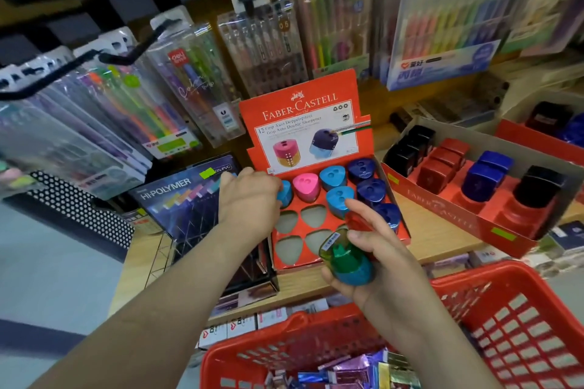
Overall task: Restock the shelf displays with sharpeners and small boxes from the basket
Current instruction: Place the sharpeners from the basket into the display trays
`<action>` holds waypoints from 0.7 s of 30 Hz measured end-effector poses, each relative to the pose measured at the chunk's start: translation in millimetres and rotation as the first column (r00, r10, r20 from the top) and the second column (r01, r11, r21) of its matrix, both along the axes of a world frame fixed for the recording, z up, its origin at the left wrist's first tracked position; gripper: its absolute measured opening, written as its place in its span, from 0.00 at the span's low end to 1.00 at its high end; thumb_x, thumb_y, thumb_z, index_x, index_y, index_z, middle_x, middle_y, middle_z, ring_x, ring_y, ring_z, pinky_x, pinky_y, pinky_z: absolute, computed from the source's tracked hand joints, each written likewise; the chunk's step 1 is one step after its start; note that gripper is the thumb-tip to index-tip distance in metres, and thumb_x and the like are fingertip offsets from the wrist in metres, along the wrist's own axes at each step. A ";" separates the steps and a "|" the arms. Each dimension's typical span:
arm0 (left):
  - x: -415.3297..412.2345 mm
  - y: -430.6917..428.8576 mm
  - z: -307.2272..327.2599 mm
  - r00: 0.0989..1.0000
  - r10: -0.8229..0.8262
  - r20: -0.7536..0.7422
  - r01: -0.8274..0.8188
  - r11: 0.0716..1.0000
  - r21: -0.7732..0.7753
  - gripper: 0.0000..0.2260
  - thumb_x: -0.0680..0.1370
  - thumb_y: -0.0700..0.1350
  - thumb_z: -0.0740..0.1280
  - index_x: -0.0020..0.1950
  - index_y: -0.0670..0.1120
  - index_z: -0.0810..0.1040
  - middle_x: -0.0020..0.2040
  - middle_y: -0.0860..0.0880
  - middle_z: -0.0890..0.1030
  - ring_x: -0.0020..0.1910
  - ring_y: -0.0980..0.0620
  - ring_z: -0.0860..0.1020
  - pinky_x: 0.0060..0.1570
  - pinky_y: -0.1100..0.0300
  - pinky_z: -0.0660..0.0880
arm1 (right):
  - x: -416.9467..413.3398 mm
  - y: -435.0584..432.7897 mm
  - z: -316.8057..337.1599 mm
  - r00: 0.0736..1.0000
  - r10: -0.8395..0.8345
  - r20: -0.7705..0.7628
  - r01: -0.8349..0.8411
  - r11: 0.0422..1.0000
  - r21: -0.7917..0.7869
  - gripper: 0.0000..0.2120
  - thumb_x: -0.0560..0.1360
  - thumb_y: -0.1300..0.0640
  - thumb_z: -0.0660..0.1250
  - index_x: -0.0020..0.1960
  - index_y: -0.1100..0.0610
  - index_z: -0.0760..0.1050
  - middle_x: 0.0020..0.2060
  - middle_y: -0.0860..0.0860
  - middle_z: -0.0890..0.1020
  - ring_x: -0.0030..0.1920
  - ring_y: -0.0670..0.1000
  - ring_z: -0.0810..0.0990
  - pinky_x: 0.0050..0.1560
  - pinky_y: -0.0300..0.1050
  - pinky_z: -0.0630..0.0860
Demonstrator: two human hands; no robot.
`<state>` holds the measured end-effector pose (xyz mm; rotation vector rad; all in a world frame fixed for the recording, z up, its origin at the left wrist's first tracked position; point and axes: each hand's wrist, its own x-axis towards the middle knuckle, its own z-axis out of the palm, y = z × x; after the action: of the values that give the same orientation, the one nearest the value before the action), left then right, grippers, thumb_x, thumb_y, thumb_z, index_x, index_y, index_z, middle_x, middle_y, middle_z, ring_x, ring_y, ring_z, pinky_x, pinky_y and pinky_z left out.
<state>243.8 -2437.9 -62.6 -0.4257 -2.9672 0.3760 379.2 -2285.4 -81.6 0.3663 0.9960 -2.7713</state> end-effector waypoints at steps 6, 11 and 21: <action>40.8 4.5 33.8 0.880 -0.208 0.427 -0.145 0.739 0.658 0.10 0.80 0.53 0.63 0.49 0.51 0.81 0.41 0.51 0.83 0.42 0.52 0.81 0.45 0.55 0.78 | -3.8 -6.7 -0.9 0.995 -0.101 0.021 0.102 0.995 -0.023 0.20 0.68 0.61 0.71 0.58 0.50 0.79 0.56 0.60 0.81 0.56 0.62 0.81 0.51 0.57 0.80; 75.5 1.7 51.6 0.651 -0.428 0.627 -0.360 0.553 0.752 0.16 0.69 0.56 0.69 0.54 0.51 0.80 0.45 0.45 0.81 0.39 0.54 0.81 0.42 0.62 0.79 | -3.8 -11.3 7.1 0.990 -0.136 -0.037 0.137 0.991 0.014 0.23 0.69 0.62 0.70 0.63 0.51 0.75 0.54 0.58 0.84 0.54 0.59 0.84 0.54 0.58 0.79; 77.3 -0.3 43.0 0.791 -0.374 0.485 -0.406 0.274 0.872 0.18 0.65 0.38 0.71 0.52 0.55 0.80 0.44 0.35 0.81 0.36 0.45 0.75 0.42 0.54 0.73 | -3.5 -2.2 8.3 0.990 -0.128 0.063 0.127 0.992 0.017 0.11 0.77 0.59 0.65 0.57 0.55 0.82 0.53 0.58 0.84 0.55 0.61 0.82 0.44 0.53 0.82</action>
<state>321.2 -2438.2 -19.6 -0.3434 -2.9108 -1.9553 375.7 -2287.5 -73.3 0.5357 1.0098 -2.8464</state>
